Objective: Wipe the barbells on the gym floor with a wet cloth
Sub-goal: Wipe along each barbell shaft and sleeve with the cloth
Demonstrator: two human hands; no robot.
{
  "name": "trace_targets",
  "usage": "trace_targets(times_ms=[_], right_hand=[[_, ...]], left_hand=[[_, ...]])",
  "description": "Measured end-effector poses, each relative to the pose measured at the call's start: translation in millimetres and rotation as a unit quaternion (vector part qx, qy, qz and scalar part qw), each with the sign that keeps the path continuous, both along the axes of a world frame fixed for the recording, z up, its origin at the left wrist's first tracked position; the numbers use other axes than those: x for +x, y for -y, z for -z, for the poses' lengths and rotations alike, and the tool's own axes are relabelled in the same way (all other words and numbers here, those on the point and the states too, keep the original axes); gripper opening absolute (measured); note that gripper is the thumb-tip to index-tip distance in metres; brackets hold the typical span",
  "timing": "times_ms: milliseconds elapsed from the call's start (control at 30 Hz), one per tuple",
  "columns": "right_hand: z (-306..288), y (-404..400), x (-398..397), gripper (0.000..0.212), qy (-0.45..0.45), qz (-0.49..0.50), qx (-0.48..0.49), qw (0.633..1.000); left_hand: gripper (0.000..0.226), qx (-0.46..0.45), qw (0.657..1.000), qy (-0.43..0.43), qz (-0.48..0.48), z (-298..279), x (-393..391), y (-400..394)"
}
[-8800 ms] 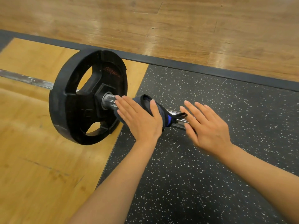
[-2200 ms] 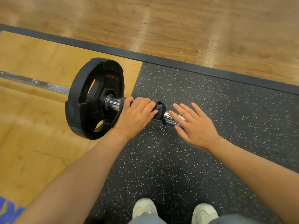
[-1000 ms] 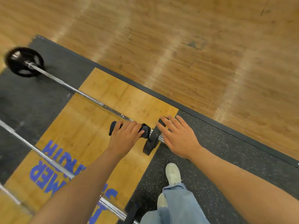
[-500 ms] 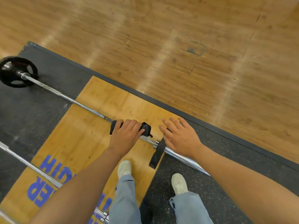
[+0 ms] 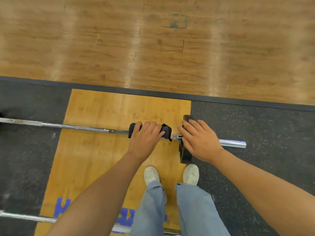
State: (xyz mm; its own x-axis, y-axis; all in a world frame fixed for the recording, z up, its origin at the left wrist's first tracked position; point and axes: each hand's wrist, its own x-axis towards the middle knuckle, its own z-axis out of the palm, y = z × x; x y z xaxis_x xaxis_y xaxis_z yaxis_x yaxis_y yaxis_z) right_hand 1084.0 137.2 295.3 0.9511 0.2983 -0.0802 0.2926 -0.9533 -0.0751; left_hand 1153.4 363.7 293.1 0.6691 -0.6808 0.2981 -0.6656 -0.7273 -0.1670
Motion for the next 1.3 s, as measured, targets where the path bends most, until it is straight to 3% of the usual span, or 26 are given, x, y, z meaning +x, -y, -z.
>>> trace_targets(times_ms=[267,500,833,1000,1200,1300], right_hand=[[62.5,8.7,-30.4,0.049,-0.025,0.068,-0.002,0.997],[156.8,13.7,-44.8,0.053,-0.040,0.122,0.012,0.992],[290.7,-5.6,-56.6,0.053,0.078,0.192,0.089,0.974],[306.3,-11.4,-55.4,0.052,0.135,0.214,0.131,0.958],[313.4,-9.6,-55.8,0.050,0.162,0.203,0.163,0.952],[313.6,-9.4,-53.6,0.049,0.168,0.204,0.169,0.950]], left_hand=[[0.034,-0.007,0.999,-0.047,0.019,60.5,-11.7,32.2],[0.034,0.006,0.995,-0.102,0.005,160.3,-15.0,53.4],[0.032,-0.040,0.982,-0.180,0.036,333.2,-25.7,81.8],[0.042,-0.101,0.964,-0.238,0.064,388.8,-36.2,84.2],[0.072,-0.061,0.963,-0.252,0.075,411.1,-47.8,76.5],[0.060,-0.075,0.951,-0.296,0.039,409.1,-38.9,85.8]])
